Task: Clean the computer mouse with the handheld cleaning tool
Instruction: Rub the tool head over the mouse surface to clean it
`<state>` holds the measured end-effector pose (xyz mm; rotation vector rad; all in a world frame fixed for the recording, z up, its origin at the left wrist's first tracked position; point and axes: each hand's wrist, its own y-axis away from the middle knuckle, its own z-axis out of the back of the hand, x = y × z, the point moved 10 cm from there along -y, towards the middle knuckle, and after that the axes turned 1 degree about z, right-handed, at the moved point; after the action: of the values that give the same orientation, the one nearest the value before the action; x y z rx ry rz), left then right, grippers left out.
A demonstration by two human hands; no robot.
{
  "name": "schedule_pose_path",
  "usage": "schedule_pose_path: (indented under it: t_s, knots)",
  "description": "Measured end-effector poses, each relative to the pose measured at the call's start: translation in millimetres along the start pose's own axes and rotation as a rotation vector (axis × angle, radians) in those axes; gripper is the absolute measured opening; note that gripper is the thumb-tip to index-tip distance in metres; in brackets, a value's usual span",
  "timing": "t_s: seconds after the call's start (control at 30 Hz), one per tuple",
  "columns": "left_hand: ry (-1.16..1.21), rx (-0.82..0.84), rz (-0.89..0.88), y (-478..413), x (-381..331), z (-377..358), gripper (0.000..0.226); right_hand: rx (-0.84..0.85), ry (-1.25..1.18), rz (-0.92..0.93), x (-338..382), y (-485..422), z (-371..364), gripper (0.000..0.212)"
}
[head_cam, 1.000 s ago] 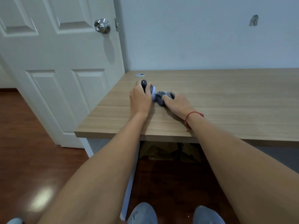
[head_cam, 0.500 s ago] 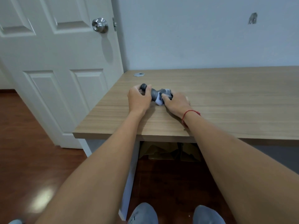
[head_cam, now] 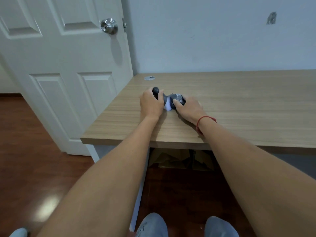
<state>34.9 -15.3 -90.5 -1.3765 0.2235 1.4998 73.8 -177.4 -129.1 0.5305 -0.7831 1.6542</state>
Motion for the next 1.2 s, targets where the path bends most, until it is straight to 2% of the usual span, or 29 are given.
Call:
schedule_pose_path:
  t_s: [0.13, 0.27, 0.33, 0.5, 0.67, 0.73, 0.83, 0.97, 1.1, 1.2]
  knots:
    - [-0.152, -0.058, 0.008, 2, -3, 5, 0.025, 0.008, -0.078, -0.003, 1, 3, 3, 0.038]
    - [0.020, -0.125, -0.092, 8, -18, 14, 0.023, -0.020, 0.026, -0.020, 5, 10, 3, 0.051]
    - [0.065, -0.092, -0.157, 11, -26, 11, 0.022, -0.029, 0.047, -0.019, 6, 10, 3, 0.059]
    - [-0.161, -0.074, -0.075, 6, -12, 7, 0.023, -0.048, -0.060, -0.047, 3, 14, 10, 0.071]
    - [0.117, -0.106, -0.245, 18, -38, 12, 0.023, -0.097, -0.100, -0.033, 2, 10, 12, 0.060]
    - [0.106, -0.073, -0.308, 21, -44, 8, 0.022, -0.099, -0.091, -0.036, 3, 10, 12, 0.050]
    - [-0.031, 0.022, -0.393, 26, -50, -7, 0.020, -0.108, -0.085, -0.031, 2, 9, 13, 0.033]
    - [-0.060, -0.081, -0.303, 18, -41, 6, 0.021, -0.087, -0.096, -0.030, -1, 7, 7, 0.059]
    - [0.019, -0.022, -0.405, 30, -58, 2, 0.020, -0.072, -0.138, 0.047, 8, 8, 10, 0.049]
    - [-0.062, -0.050, -0.328, 19, -44, 1, 0.020, -0.079, -0.154, 0.092, 14, 9, 13, 0.059]
